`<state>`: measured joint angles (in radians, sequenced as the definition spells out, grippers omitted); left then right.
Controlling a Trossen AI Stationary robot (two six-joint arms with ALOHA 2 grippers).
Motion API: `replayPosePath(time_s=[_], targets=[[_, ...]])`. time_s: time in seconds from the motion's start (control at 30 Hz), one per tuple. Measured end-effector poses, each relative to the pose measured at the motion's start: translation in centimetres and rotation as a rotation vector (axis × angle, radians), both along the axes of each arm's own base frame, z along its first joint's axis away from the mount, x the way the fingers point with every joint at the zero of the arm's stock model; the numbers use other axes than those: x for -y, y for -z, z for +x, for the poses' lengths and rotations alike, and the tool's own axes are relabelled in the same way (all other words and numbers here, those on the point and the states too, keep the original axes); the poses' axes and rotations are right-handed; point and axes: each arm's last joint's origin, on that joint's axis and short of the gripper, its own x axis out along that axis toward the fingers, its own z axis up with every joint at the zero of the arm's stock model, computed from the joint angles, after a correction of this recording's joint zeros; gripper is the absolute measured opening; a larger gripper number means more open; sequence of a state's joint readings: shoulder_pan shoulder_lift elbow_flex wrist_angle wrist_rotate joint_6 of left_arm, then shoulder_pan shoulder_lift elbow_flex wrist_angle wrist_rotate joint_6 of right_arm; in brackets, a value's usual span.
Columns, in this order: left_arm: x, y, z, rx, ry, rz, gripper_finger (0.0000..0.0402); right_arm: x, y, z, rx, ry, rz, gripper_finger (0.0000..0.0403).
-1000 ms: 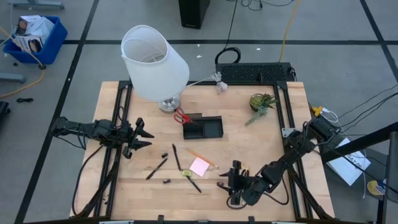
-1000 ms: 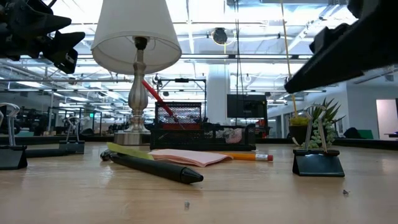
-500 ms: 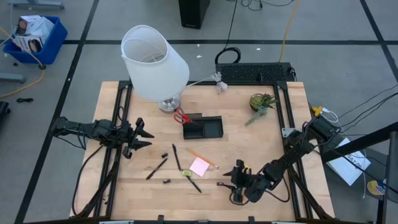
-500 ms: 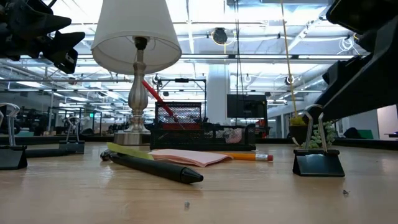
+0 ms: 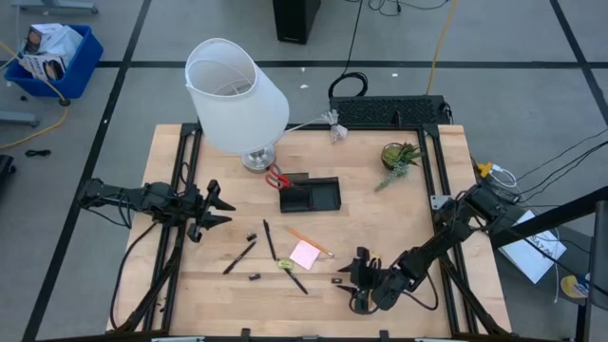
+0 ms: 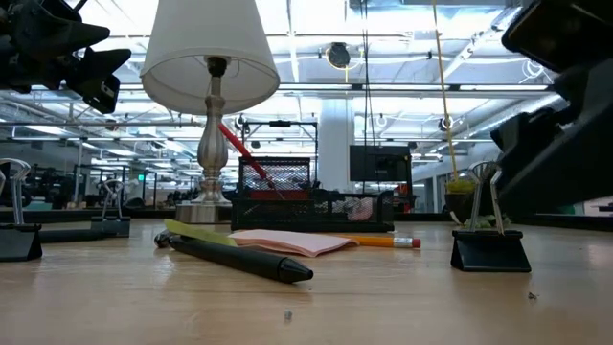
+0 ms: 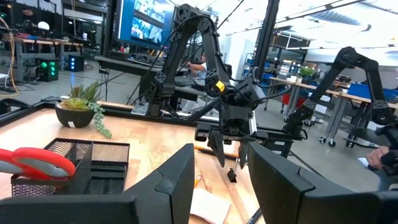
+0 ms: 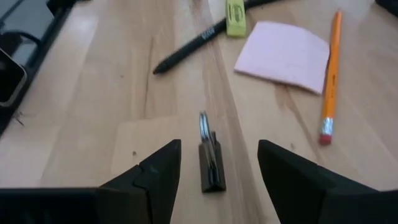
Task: Pick and place office supplies into organizer
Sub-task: Put the bottom right black binder clip into the bottom left compartment of the desk organizer
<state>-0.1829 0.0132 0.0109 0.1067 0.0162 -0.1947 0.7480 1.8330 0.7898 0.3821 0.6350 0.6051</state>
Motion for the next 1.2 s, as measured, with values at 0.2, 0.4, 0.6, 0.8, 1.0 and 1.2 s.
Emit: replayPosePath(time_s=[0.2,0.4,0.6,0.8,1.0,1.2], targets=[[0.00,0.00,0.00,0.000,0.000,0.000,0.0152,-0.10,-0.53,0.50,0.053,-0.016,0.018,0.0205],[0.00,0.00,0.00,0.000,0.000,0.000,0.0152,-0.10,-0.54,0.51,0.053,-0.020,0.012,0.0205],[0.00,0.00,0.00,0.000,0.000,0.000,0.0152,-0.12,-0.56,0.52,0.054,-0.022,0.015,0.0205],[0.00,0.00,0.00,0.000,0.000,0.000,0.0152,-0.12,-0.56,0.52,0.054,-0.023,0.015,0.0194],[0.00,0.00,0.00,0.000,0.000,0.000,0.0152,-0.12,-0.56,0.52,0.054,-0.025,0.012,0.0156],[0.00,0.00,0.00,0.000,-0.001,0.000,0.0152,-0.12,-0.56,0.52,0.053,-0.033,-0.001,0.0121]])
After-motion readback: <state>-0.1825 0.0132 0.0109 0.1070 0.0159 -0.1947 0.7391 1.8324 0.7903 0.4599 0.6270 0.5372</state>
